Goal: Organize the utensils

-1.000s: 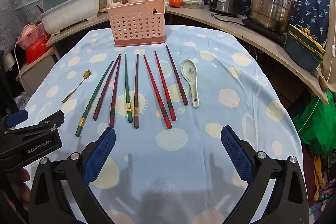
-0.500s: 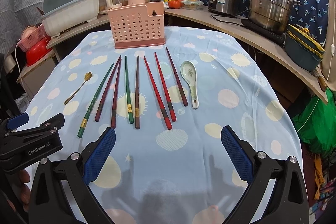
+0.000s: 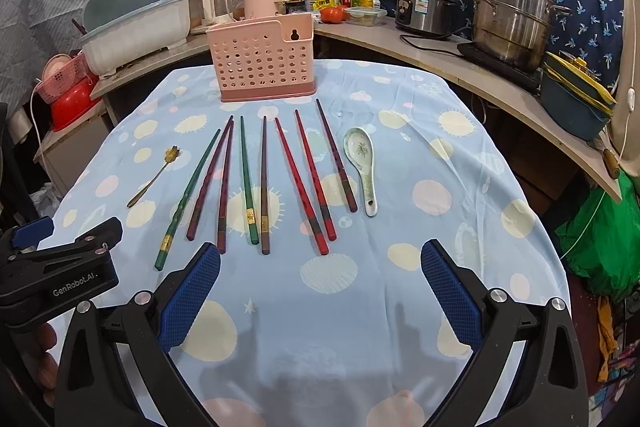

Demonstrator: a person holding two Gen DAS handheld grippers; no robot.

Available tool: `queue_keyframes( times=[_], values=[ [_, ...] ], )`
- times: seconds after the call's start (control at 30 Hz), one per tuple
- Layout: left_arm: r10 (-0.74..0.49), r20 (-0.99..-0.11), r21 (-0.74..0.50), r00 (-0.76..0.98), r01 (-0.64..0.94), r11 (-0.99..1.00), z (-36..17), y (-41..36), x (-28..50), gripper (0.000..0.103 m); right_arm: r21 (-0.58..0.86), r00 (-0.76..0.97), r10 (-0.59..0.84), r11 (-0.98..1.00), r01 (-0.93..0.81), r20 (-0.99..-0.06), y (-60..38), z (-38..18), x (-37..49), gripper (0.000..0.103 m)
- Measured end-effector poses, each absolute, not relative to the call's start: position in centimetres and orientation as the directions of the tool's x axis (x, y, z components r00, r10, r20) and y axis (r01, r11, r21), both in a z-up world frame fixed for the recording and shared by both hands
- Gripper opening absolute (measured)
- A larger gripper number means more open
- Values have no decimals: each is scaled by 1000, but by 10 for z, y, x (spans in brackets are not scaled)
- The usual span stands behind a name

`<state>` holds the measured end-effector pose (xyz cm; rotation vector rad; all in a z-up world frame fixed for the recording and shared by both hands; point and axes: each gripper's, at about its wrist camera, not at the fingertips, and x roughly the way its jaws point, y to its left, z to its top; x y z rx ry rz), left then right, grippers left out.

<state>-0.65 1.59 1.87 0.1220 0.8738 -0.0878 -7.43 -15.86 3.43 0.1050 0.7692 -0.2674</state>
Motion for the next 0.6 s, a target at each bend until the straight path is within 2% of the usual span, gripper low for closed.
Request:
queue_keyframes(
  times=[0.6],
  values=[
    [-25, -747, 76, 665, 122, 990, 23, 16, -10, 94, -10, 697, -203, 963, 271, -688, -156, 37, -75, 97]
  ],
)
